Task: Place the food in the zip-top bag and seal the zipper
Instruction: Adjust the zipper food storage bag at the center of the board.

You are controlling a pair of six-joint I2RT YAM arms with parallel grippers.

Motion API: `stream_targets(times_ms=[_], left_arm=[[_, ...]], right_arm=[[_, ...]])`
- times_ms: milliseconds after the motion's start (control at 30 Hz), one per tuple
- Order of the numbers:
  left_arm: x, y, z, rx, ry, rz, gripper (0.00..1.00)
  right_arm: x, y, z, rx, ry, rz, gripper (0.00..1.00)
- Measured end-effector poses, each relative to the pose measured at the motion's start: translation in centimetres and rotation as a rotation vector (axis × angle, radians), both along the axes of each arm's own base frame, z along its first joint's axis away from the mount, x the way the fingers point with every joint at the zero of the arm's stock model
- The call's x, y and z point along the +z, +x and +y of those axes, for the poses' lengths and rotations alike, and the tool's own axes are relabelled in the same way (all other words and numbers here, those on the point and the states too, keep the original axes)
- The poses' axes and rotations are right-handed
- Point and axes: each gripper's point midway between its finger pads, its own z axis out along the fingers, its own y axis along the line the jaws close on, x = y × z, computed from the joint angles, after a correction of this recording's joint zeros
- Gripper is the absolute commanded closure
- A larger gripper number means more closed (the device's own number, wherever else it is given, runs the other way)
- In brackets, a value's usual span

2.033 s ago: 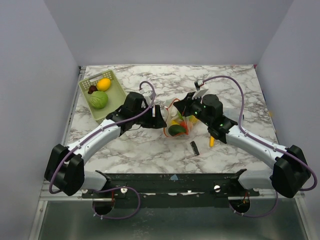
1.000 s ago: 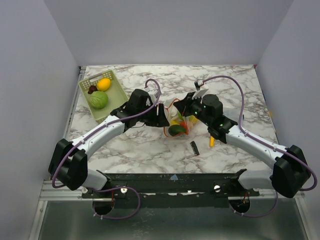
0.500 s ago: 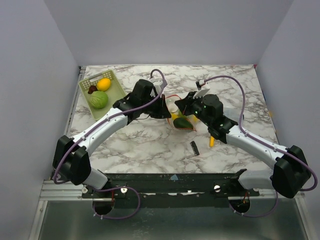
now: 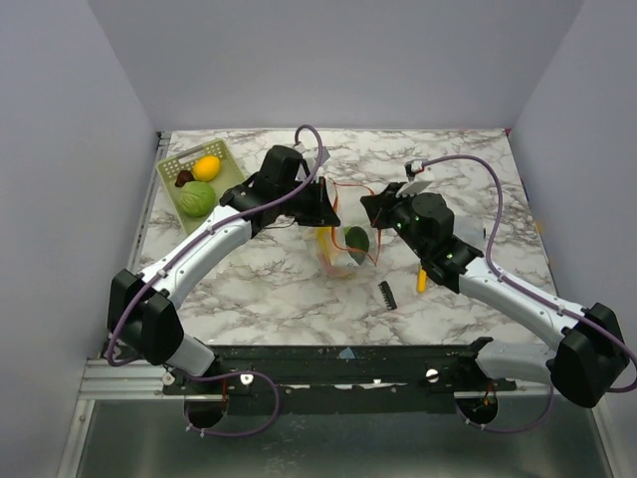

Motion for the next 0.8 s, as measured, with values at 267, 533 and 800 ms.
stream_targets(times_ms=[267, 533, 800], left_arm=[[0.5, -0.1, 0.9, 0.024, 0.003, -0.001, 1.00], [2.2, 0.1, 1.5, 0.047, -0.021, -0.056, 0.94], [-0.6, 2.2, 3.9, 0.134, 0.035, -0.010, 0.40]], right_arm=[[-0.1, -0.2, -0.2, -0.001, -0.001, -0.001, 0.99], [1.0, -0.7, -0.7, 0.000, 0.018, -0.037, 0.99], [0.3, -0.6, -0.3, 0.008, 0.010, -0.026, 0.99]])
